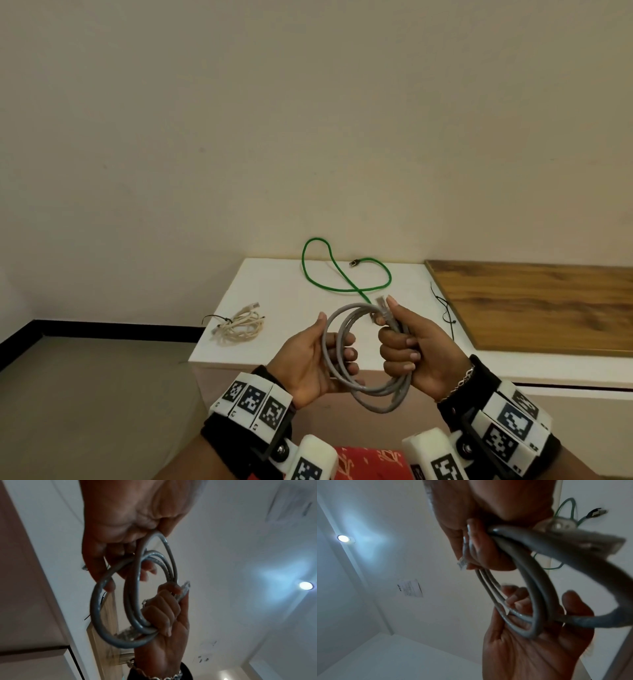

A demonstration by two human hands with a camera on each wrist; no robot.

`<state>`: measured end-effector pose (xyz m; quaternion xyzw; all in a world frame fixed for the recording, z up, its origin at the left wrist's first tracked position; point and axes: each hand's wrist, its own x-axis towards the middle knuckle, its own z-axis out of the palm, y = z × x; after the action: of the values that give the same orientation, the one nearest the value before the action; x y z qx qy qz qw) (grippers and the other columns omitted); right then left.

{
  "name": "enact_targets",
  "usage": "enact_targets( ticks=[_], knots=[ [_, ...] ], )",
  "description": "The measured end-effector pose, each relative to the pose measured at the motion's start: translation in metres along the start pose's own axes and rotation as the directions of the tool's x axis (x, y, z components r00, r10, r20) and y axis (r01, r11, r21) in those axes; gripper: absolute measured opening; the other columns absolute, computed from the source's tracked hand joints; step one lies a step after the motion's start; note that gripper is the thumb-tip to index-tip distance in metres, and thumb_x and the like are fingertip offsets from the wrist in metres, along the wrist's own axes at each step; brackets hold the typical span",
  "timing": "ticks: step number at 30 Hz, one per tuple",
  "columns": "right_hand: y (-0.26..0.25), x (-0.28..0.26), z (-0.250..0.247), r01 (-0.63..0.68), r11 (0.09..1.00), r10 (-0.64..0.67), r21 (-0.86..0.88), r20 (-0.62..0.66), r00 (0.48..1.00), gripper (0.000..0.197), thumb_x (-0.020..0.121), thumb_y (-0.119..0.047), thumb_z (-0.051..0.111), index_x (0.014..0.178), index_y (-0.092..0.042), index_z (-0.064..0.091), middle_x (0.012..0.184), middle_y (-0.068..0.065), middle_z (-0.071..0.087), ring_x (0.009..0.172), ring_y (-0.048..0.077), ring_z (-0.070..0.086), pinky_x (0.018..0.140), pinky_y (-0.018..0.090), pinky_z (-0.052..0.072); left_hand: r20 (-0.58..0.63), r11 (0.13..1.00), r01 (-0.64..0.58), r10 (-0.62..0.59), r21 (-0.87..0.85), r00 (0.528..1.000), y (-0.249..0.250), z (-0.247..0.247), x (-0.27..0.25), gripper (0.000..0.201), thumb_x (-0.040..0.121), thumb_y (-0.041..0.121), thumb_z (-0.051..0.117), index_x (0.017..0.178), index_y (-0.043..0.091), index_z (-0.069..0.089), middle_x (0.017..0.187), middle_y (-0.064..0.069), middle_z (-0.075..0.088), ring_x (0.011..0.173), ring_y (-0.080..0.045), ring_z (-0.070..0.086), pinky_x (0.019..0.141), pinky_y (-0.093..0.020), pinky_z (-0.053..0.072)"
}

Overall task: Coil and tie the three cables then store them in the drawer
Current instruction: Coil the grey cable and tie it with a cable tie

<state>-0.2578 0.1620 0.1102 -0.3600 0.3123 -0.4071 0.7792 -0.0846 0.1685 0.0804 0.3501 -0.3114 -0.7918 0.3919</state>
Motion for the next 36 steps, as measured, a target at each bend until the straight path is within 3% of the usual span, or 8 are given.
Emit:
enact_targets(
  ticks=[4,9,16,21,26,30,33,36],
  knots=[
    [0.0,0.002,0.001,0.038,0.989,-0.043,-0.142,-0.036,0.998,0.035,0.078,-0.043,0.05,0.081,-0.008,0.053,0.038,-0.009,0.027,0.029,0.004,0.024,0.032,0.016,0.027,0.013,0.998,-0.062,0.062,-0.012,0.998,0.001,0.001,-0.002,0.05,0.095,0.046,0.025,0.072,0.011,0.053,0.045,0.003,0.045,0.041,-0.011,0.046,0.064,-0.033,0.052],
    [0.002,0.003,0.0,0.158,0.933,-0.191,-0.324,-0.074,0.979,0.047,0.076,-0.039,0.054,0.104,-0.001,0.057,0.046,-0.004,0.035,0.036,0.008,0.033,0.039,0.021,0.037,0.023,0.984,-0.143,0.147,-0.108,0.989,0.004,0.003,0.001,0.027,0.085,0.035,0.041,0.08,0.01,0.052,0.046,0.005,0.043,0.037,-0.008,0.038,0.053,-0.026,0.043],
    [0.015,0.006,0.005,0.281,0.755,-0.439,-0.593,-0.138,0.888,0.019,0.093,-0.016,0.047,0.099,-0.001,0.057,0.058,0.006,0.043,0.038,0.006,0.035,0.037,0.018,0.036,-0.125,0.944,-0.329,0.325,-0.014,0.937,-0.001,0.011,0.004,0.027,0.097,0.023,0.035,0.086,0.005,0.052,0.045,0.005,0.042,0.032,-0.005,0.032,0.037,-0.016,0.034],
    [0.015,0.006,0.003,0.331,0.784,-0.465,-0.525,-0.144,0.874,0.019,0.093,-0.014,0.046,0.094,-0.001,0.06,0.058,0.005,0.042,0.037,0.006,0.034,0.037,0.018,0.035,-0.16,0.927,-0.375,0.372,0.01,0.914,-0.002,0.017,0.006,0.032,0.098,0.024,0.034,0.088,0.004,0.056,0.045,0.005,0.041,0.033,-0.005,0.032,0.036,-0.016,0.033],
    [0.014,0.01,-0.002,0.346,0.892,-0.412,-0.291,-0.206,0.888,0.026,0.094,-0.02,0.042,0.082,-0.009,0.061,0.056,0.001,0.038,0.037,0.004,0.026,0.035,0.014,0.028,-0.036,0.941,-0.332,0.33,-0.072,0.943,-0.007,0.015,0.001,0.038,0.095,0.026,0.034,0.103,-0.003,0.057,0.054,0.003,0.049,0.045,-0.008,0.044,0.051,-0.023,0.046],
    [0.015,0.012,-0.005,0.355,0.912,-0.399,-0.207,-0.242,0.884,0.031,0.094,-0.027,0.041,0.082,-0.006,0.061,0.055,0.0,0.04,0.036,0.003,0.025,0.034,0.014,0.025,-0.013,0.957,-0.289,0.289,-0.028,0.957,-0.01,0.014,-0.002,0.034,0.09,0.034,0.038,0.086,0.006,0.057,0.053,0.002,0.05,0.047,-0.011,0.048,0.058,-0.032,0.055],
    [0.018,0.013,-0.006,0.328,0.939,-0.343,-0.1,-0.269,0.9,0.041,0.094,-0.036,0.037,0.079,-0.006,0.061,0.052,0.0,0.041,0.032,0.003,0.026,0.031,0.013,0.023,-0.066,0.957,-0.29,0.287,-0.027,0.955,-0.013,0.016,0.0,0.034,0.093,0.035,0.036,0.078,0.009,0.05,0.043,0.005,0.04,0.038,-0.01,0.041,0.053,-0.03,0.054],
    [0.019,0.016,-0.01,0.315,0.948,-0.313,-0.042,-0.29,0.904,0.042,0.095,-0.035,0.036,0.076,-0.007,0.062,0.055,0.002,0.039,0.03,0.003,0.026,0.029,0.014,0.023,-0.034,0.946,-0.309,0.307,-0.1,0.951,-0.014,0.018,0.001,0.034,0.087,0.033,0.039,0.089,0.003,0.055,0.045,0.005,0.039,0.038,-0.008,0.037,0.05,-0.027,0.049]
  ],
)
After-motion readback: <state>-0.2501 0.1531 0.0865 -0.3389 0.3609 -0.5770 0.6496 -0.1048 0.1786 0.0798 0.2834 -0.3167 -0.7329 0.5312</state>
